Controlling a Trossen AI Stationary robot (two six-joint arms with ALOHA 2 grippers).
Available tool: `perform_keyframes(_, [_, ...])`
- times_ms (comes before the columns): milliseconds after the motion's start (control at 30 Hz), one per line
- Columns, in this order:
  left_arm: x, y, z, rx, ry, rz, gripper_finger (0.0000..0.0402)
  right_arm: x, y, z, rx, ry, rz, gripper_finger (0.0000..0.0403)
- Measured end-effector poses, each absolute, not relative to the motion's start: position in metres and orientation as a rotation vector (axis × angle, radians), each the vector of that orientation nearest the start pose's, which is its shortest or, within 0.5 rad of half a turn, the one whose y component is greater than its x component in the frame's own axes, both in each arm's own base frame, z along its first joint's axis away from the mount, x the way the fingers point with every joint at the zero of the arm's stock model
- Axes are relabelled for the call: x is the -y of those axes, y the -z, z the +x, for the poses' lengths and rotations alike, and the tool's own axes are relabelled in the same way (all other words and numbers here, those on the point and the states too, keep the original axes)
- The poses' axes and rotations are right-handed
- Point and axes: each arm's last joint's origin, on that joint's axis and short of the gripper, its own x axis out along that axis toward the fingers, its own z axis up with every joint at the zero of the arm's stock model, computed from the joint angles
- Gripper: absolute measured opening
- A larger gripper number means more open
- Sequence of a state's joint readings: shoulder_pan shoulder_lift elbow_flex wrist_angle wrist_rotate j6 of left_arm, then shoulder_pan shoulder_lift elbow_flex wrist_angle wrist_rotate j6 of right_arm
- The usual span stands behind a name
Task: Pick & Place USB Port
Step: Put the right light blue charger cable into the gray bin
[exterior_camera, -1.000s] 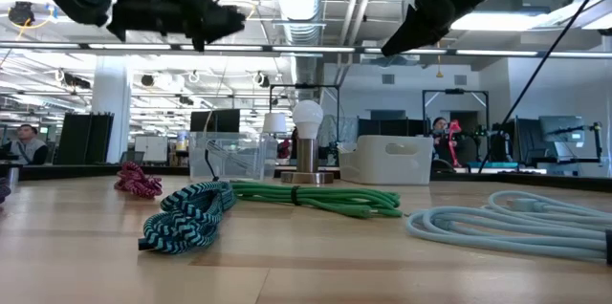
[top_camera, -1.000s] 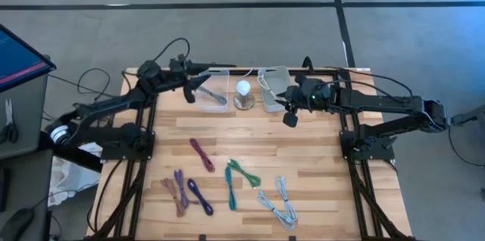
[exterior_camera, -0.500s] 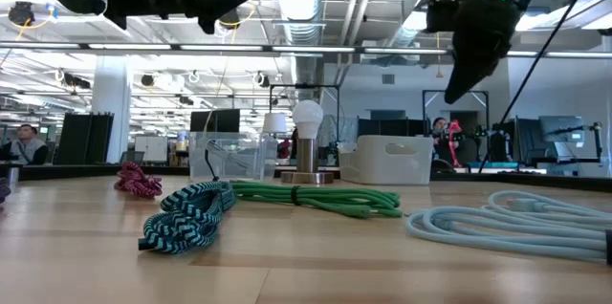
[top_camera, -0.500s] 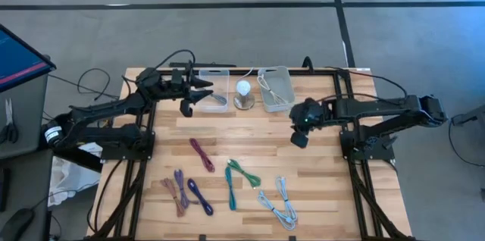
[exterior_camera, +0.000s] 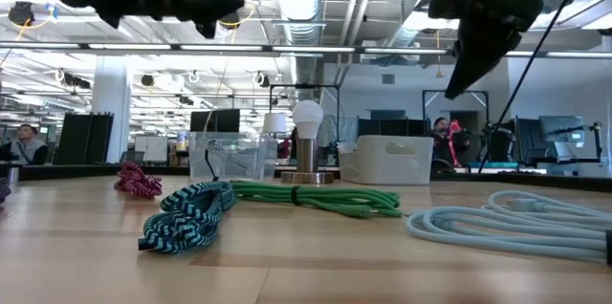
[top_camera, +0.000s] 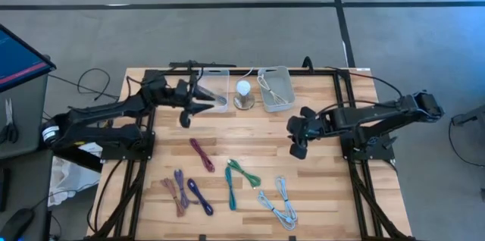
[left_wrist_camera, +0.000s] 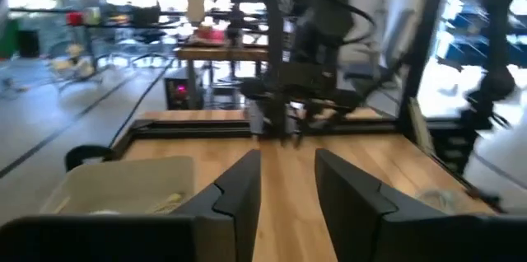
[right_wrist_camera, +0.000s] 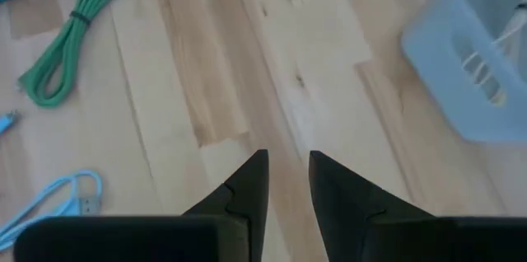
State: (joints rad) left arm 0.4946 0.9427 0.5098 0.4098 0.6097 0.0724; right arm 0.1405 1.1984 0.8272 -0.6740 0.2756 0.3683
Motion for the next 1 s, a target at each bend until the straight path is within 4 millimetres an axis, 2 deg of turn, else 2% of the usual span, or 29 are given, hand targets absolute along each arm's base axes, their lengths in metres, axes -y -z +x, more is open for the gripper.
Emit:
perform_keyframes(200, [-0.067,-0.269,0.155,-0.007,0.111,0.143,0.0077,-0.032,-0.235,0.214,-0.975,0.359,0.017,0.0082])
perform_keyframes(333, [-0.055,-0.249,0.133,0.010,0.110,0.147,0.0060,-0.034,-0.235,0.209,-0.987,0.422,-0.032,0.0082])
perform_keyframes(500, [-0.045,-0.225,0.115,0.036,0.105,0.087,0.0050,-0.032,-0.233,0.200,-1.024,0.518,0.056,0.0082])
perform_keyframes(667, [-0.041,-0.213,0.108,0.056,0.092,0.077,0.0050,-0.042,-0.232,0.196,-1.023,0.536,0.142,0.0082])
perform_keyframes(1000, [-0.043,-0.205,0.111,0.014,0.079,0.054,0.0050,-0.065,-0.231,0.191,-0.990,0.521,0.293,0.0082])
